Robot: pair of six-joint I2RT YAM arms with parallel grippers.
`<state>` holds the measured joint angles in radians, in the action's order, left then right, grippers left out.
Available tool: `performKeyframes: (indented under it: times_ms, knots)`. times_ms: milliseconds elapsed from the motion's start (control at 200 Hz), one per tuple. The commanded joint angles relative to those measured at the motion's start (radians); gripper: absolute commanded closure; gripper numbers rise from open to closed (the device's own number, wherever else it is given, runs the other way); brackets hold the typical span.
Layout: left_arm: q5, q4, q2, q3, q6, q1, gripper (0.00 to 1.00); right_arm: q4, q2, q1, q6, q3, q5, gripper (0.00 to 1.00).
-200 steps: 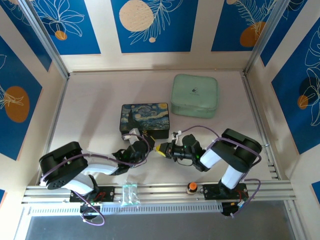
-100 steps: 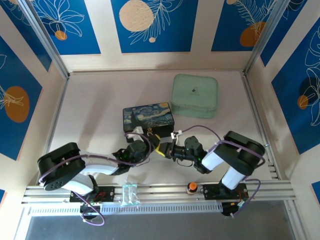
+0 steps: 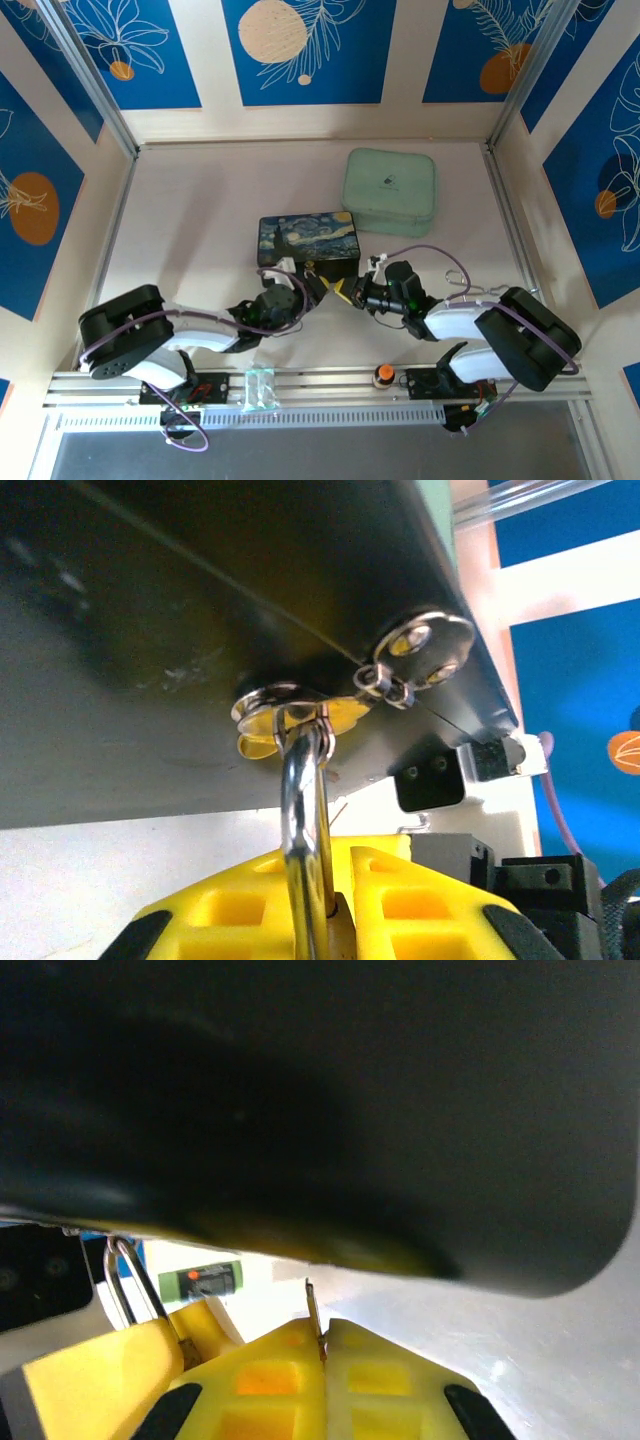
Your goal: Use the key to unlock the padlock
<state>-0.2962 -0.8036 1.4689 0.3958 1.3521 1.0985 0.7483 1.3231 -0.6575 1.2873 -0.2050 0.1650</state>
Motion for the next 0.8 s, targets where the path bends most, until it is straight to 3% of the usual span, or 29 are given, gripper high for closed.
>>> performKeyframes:
  times_ms: [0, 105, 210, 340, 515, 570, 635, 795]
  knots:
    - [0.037, 0.000, 0.018, 0.052, -0.058, 0.014, 0.97, -0.149, -0.075, 0.016, -0.163, -0.022, 0.088, 1.00]
    - [0.065, 0.119, 0.041, 0.106, -0.095, 0.015, 0.92, -0.484, -0.197, 0.030, -0.359, -0.100, 0.131, 1.00]
    - [0.069, 0.034, 0.108, 0.089, -0.060, 0.015, 0.92, -0.694, -0.313, 0.064, -0.447, -0.116, 0.098, 1.00]
    - [0.063, -0.059, 0.188, 0.075, -0.022, 0.020, 0.93, -0.753, -0.338, 0.166, -0.473, -0.102, 0.156, 1.00]
    - [0.062, -0.083, 0.246, 0.085, -0.034, 0.027, 0.91, -0.773, -0.376, 0.174, -0.538, -0.131, 0.181, 1.00]
    - [0.057, -0.077, 0.247, 0.085, -0.034, 0.030, 0.86, -0.759, -0.402, 0.174, -0.570, -0.132, 0.211, 1.00]
    - [0.024, -0.065, 0.225, 0.067, -0.039, 0.041, 0.70, -0.756, -0.441, 0.174, -0.621, -0.137, 0.254, 1.00]
    - [-0.077, 0.086, 0.047, 0.025, -0.093, 0.054, 0.49, -0.794, -0.518, 0.165, -0.721, -0.177, 0.380, 1.00]
